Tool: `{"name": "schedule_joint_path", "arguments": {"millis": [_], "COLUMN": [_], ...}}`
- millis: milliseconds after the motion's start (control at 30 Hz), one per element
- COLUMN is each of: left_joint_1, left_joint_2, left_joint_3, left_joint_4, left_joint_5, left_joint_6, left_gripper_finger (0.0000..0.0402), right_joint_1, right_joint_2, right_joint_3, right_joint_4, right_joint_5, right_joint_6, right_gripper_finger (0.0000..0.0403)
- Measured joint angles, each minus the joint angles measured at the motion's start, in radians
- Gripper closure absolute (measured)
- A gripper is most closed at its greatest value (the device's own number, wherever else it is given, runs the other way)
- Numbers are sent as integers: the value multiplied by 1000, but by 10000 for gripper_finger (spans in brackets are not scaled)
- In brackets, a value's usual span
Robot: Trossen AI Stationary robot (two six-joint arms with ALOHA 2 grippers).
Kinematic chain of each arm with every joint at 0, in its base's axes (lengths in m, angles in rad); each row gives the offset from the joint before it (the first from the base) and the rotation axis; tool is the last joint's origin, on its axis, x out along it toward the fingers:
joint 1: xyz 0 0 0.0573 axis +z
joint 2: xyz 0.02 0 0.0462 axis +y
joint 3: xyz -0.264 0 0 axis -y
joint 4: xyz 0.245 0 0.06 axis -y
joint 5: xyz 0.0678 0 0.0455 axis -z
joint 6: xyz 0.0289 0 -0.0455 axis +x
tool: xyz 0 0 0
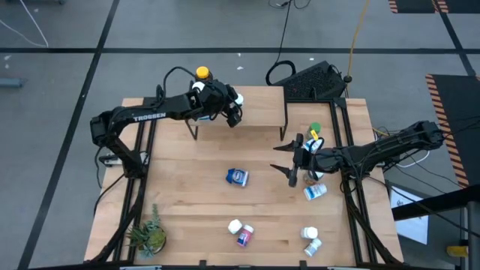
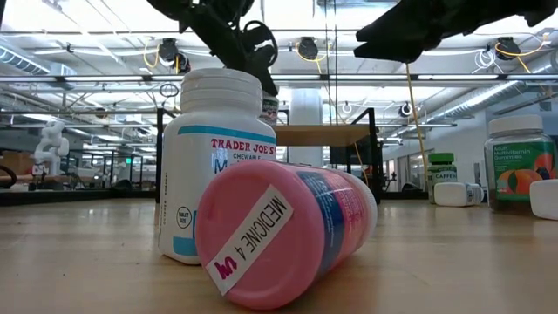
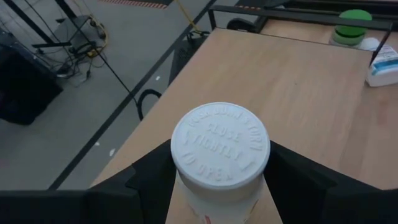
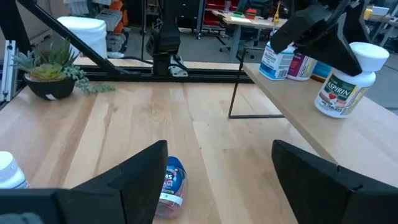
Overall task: Pick and place medicine bottles onto shelf by color
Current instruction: Put the white green medicine bottle on the shelf
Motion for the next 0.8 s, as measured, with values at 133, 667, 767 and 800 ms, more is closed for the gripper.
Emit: {"name": "schedule_joint_path", "arguments": {"millis": [133,667,767,800], "left_joint_1": [-5,-111,-189,-217], "left_joint_2": [-11,-175,-253,-272], "left_joint_3": [0,5,6,6], "left_joint_4": [1,-52,-91,-99], "left_joint_5": [-2,-73,-112,-118], "left_joint_6": [0,61,74,73], "left_gripper_finger": [157,25,35,39], "right_joint_1": [-4,-148,-265,-307], "right_joint_2": [0,4,14,26], "right_joint_3": [0,1,16,34], "right_joint_4": [11,169,201,201], "right_joint_5": [0,-68,-234,-283], "right_joint_6": [-1,-60,-56,-48], "right_gripper_finger": [122,122,122,122]}}
